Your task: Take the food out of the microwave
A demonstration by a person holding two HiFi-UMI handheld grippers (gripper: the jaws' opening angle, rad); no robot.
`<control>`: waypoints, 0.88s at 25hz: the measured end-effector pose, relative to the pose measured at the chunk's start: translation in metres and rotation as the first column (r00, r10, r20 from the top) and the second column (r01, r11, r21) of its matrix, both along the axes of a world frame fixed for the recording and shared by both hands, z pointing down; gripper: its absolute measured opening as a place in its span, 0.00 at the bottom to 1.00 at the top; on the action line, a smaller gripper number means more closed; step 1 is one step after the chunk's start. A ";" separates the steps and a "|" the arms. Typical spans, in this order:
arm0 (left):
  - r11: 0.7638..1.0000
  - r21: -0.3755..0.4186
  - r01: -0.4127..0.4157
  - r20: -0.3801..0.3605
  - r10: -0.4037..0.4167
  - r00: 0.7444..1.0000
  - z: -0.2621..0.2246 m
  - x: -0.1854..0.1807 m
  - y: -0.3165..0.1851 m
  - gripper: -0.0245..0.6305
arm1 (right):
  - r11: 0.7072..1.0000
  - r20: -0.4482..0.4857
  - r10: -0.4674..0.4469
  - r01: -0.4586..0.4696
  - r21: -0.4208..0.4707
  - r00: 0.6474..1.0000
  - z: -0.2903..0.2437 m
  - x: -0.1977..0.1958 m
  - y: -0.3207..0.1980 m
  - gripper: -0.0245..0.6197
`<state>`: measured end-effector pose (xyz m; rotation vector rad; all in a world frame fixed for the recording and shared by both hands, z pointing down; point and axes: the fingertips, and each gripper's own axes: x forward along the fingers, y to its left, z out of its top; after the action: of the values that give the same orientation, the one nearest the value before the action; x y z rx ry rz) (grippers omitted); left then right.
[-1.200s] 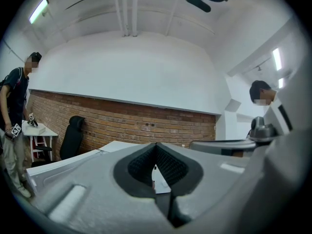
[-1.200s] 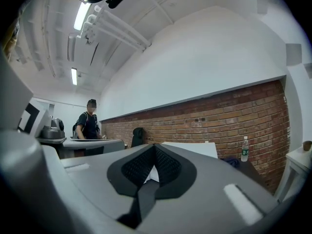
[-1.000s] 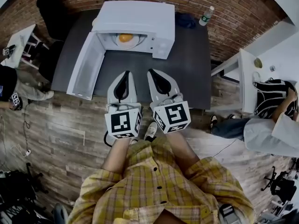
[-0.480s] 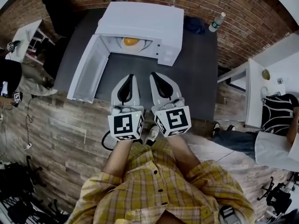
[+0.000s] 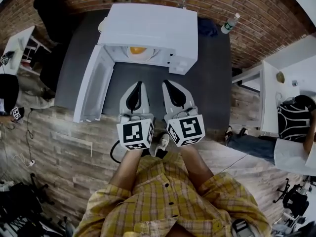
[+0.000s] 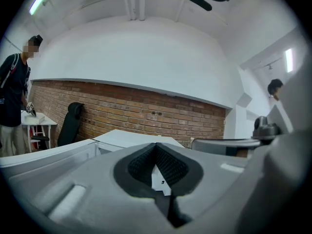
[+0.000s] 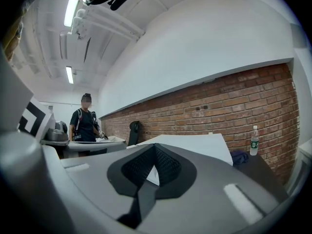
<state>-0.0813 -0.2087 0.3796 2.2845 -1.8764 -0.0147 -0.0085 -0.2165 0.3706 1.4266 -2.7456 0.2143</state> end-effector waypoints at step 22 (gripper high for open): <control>0.984 -0.164 -0.072 -0.067 0.062 0.996 0.102 -0.022 -0.073 0.04 | 0.991 -0.060 0.080 -0.085 -0.099 0.995 0.081 -0.016 -0.039 0.05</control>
<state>-0.1029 -0.2821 0.4813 2.2073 -1.7015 0.0761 -0.0241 -0.2558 0.4511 1.4975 -2.5943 0.3074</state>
